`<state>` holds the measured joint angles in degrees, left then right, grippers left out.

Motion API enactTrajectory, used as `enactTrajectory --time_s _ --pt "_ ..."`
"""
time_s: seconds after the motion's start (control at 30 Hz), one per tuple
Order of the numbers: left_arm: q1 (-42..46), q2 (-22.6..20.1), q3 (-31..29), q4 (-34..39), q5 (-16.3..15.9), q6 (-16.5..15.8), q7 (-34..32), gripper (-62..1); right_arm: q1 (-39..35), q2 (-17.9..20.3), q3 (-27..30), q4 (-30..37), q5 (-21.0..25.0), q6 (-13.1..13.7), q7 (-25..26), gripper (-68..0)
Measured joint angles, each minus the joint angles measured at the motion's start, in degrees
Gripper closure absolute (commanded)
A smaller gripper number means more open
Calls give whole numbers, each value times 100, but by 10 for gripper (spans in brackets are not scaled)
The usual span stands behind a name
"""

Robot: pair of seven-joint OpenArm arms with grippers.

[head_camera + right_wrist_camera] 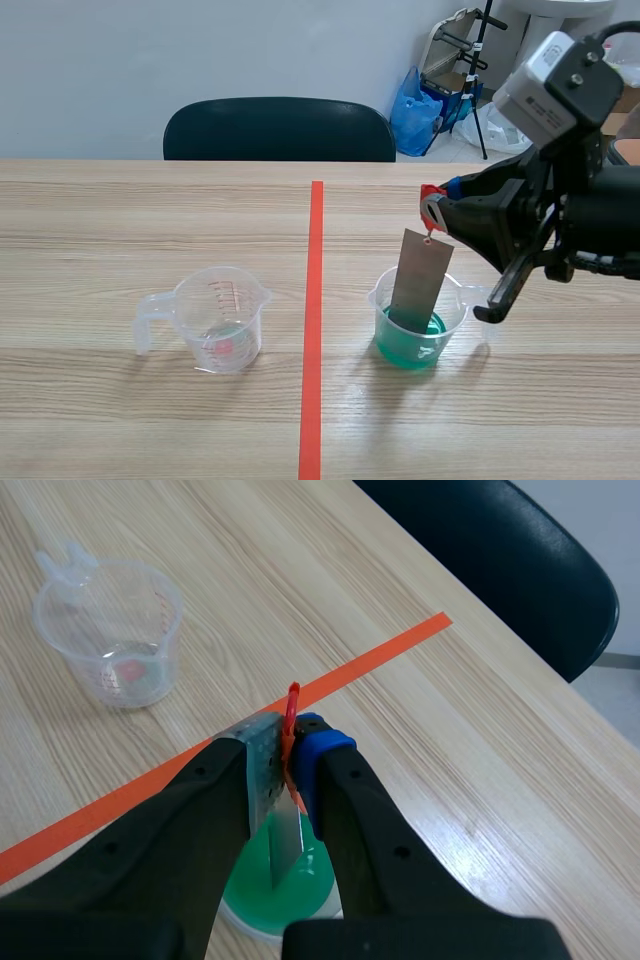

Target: Do the redox reaction experiment

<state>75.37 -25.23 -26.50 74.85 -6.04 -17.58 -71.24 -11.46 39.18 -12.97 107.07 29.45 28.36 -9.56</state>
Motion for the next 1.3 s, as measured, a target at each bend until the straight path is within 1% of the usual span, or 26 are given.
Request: enactTrajectory --time_s 0.17,0.27,0.33,0.5,0.6,0.8,0.97,1.3 --pt "0 0 0 0 0 0 0 -623 0 0 76 297 74 2 -225 -6" --pt "0 0 0 0 0 0 0 -623 0 2 210 479 363 0 -579 -6" --pt "0 0 0 0 0 0 0 -623 0 2 280 625 417 0 -846 -6" --pt "0 0 0 0 0 0 0 -623 0 2 407 1005 634 0 -1187 -6" --pt "0 0 0 0 0 0 0 -623 0 2 511 1222 846 0 -1392 -6" --pt "0 0 0 0 0 0 0 -623 0 2 649 1598 1075 0 -1775 -6" --pt "0 0 0 0 -2 0 0 -623 0 2 754 1777 1093 -48 -1856 -6" --pt "-2 0 0 0 0 0 0 -623 0 2 905 1930 1093 -46 -2111 -6"
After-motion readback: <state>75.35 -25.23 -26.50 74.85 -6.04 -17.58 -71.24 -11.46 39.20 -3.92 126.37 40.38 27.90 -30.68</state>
